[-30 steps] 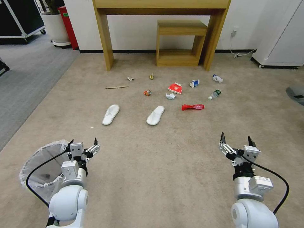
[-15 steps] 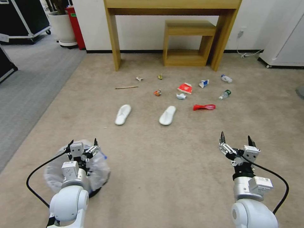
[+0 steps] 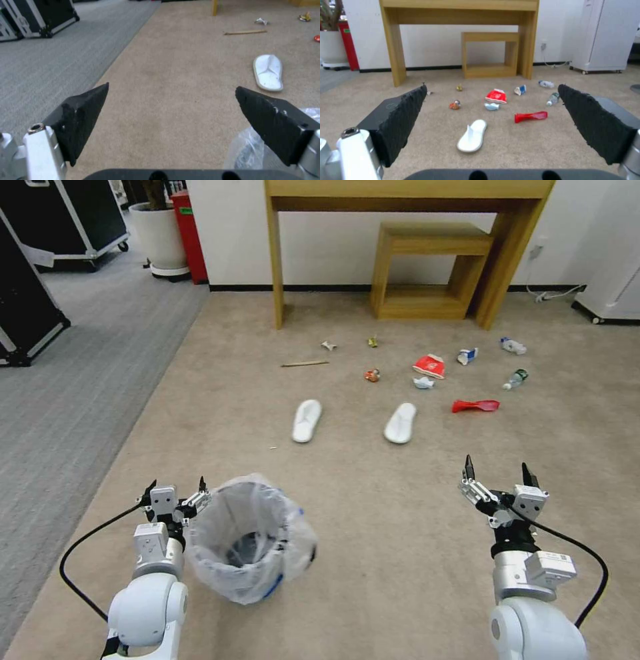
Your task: Pick up the trash bin and place the garbage on the floor into it.
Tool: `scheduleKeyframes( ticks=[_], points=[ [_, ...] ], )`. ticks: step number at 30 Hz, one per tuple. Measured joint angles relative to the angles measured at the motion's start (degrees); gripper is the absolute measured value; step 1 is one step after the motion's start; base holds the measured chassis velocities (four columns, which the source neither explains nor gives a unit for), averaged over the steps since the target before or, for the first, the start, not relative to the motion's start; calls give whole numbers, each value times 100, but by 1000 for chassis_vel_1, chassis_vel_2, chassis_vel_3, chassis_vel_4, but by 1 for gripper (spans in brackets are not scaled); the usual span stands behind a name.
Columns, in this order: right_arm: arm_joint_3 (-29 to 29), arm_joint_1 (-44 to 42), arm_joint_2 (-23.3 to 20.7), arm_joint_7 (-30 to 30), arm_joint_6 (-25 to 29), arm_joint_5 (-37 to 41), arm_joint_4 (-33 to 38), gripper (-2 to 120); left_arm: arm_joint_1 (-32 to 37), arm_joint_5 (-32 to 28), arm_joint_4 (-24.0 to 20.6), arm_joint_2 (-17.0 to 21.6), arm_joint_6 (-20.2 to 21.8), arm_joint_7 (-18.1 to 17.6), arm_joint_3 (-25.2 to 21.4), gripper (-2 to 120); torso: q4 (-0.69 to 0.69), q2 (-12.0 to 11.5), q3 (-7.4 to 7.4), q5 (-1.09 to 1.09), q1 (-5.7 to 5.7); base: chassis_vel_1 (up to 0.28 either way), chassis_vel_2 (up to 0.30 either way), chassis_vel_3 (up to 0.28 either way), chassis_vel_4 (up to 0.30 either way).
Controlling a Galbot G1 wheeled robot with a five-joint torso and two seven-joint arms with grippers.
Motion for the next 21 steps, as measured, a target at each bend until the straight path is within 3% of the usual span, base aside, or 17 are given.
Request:
scheduleKeyframes(
  ticks=[21],
  points=[
    [-46, -2, -24, -61, 143, -49, -51, 100, 176, -39, -170, -30, 22, -22, -23, 100, -2, 0, 0, 1, 0, -21, -16, 15, 13]
  ],
)
